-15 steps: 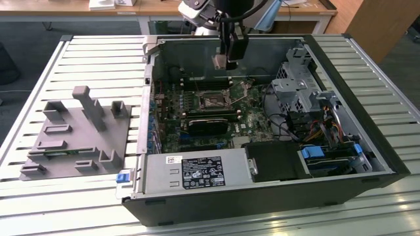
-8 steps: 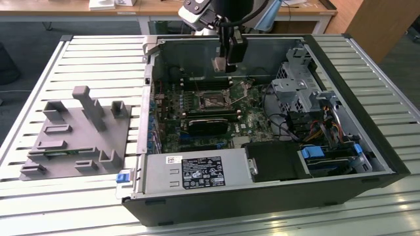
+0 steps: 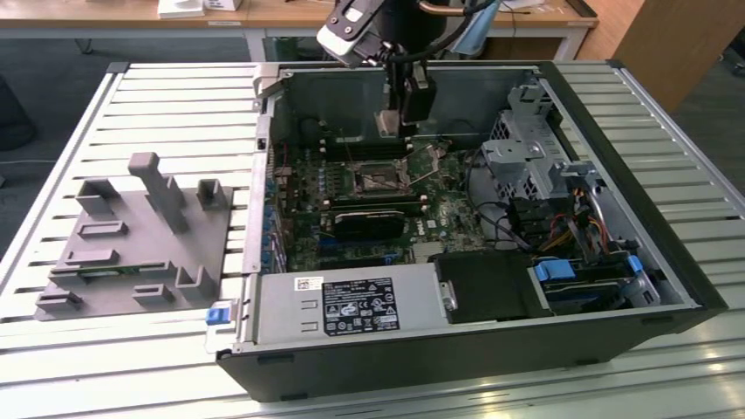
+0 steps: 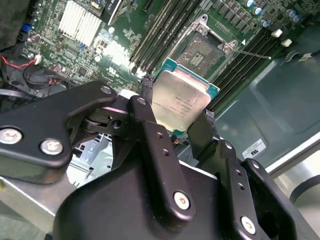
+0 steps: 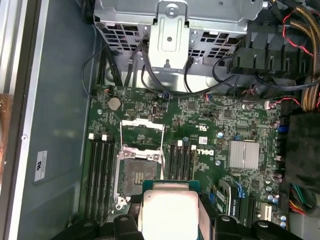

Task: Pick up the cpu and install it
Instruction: 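Place the cpu into insertion slot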

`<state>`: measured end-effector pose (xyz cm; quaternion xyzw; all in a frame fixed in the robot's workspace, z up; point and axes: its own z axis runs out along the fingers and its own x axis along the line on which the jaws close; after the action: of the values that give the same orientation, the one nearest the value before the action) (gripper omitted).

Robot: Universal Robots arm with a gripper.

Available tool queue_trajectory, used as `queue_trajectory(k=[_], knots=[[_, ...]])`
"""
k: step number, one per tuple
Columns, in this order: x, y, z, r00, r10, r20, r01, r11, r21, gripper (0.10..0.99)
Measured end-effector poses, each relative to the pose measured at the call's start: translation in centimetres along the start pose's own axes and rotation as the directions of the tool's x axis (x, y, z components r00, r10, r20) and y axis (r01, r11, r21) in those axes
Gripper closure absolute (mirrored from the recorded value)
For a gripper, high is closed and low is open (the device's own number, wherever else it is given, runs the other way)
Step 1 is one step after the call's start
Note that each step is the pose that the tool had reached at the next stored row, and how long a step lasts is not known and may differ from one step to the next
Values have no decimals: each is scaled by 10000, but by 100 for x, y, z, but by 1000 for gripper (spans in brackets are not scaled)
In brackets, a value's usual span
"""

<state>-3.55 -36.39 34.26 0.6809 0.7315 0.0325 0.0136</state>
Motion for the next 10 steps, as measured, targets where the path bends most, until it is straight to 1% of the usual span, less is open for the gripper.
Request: queue_trajectory(k=[1,4,10], knots=[[0,-1,17,10000,0,0,0,10000,0,553],[8,-4,72,10000,2,-1,-2,10000,46,553],[110,-3,167,10000,83,7,-83,10000,46,553]])
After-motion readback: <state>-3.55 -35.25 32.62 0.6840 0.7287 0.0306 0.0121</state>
